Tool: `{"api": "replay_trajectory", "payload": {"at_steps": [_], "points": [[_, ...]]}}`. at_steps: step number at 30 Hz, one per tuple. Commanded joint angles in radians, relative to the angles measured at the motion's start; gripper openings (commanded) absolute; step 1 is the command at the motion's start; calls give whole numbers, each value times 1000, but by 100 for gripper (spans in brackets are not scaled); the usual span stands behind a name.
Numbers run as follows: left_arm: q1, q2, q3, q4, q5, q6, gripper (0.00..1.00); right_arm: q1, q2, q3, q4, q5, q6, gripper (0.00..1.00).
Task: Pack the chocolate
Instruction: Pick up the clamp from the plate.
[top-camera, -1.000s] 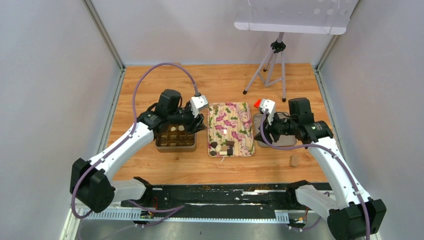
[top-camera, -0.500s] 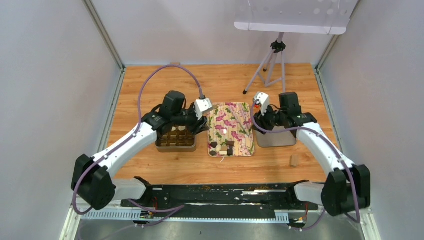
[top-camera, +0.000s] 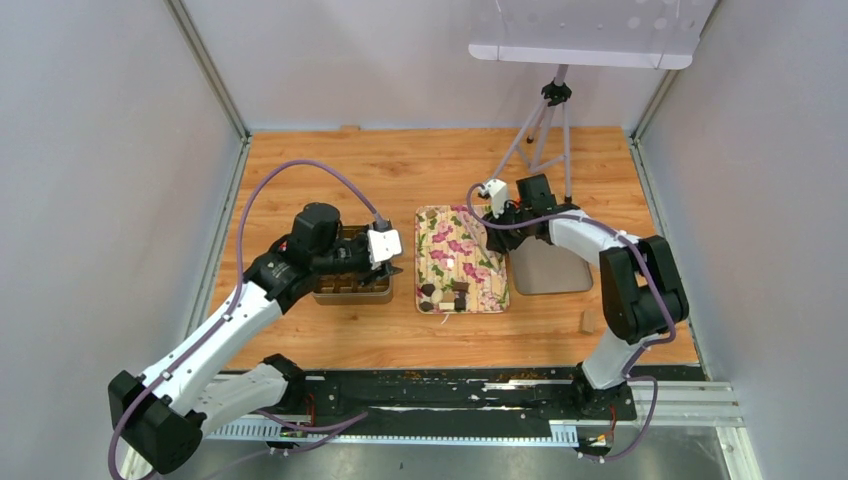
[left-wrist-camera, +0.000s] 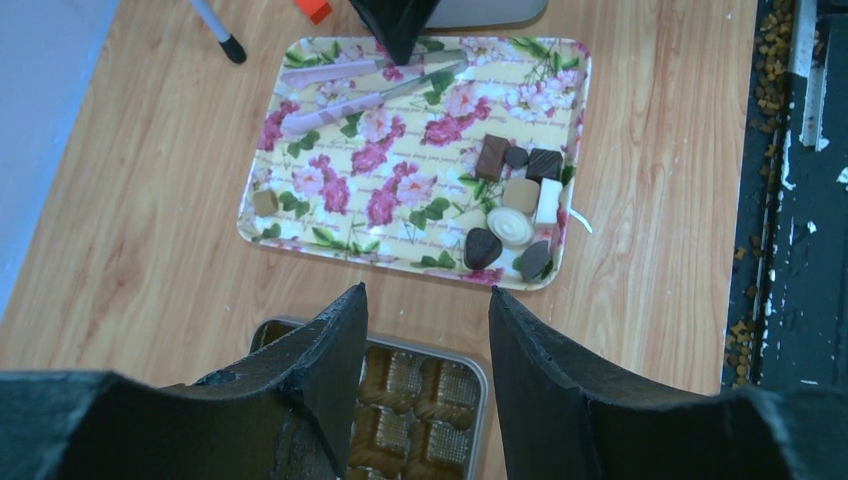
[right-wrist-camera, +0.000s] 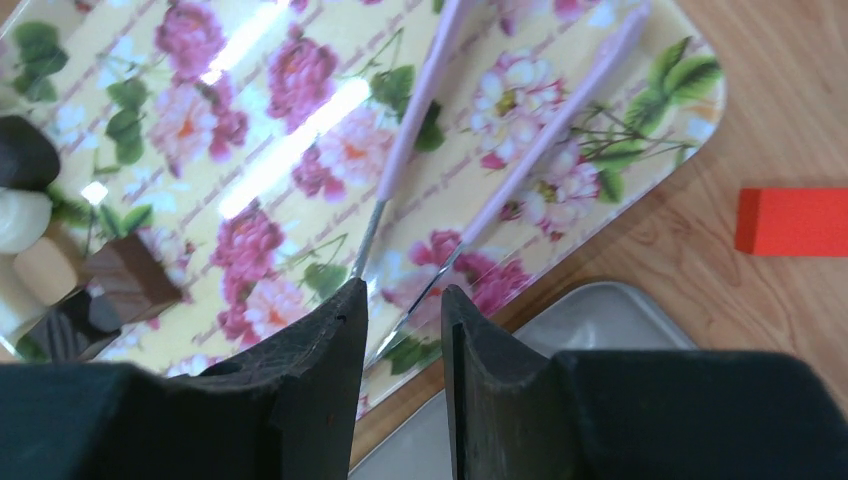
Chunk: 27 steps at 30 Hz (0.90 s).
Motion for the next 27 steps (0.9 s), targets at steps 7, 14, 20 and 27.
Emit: {"api": "replay_trajectory", "payload": {"at_steps": [7,14,20,27], "points": [[0,-29,-24,-31,-9,65,56,16,134,126,79,77,63,32],[0,0,17,-71,11,148,57,50,185,154,85,190,76,27],[1,22,32,-75,39,202,57,54,193,166,68,213,77,4],[-1,52,28,18,-29,149,56,53,22,175,43,50,252,0]]}}
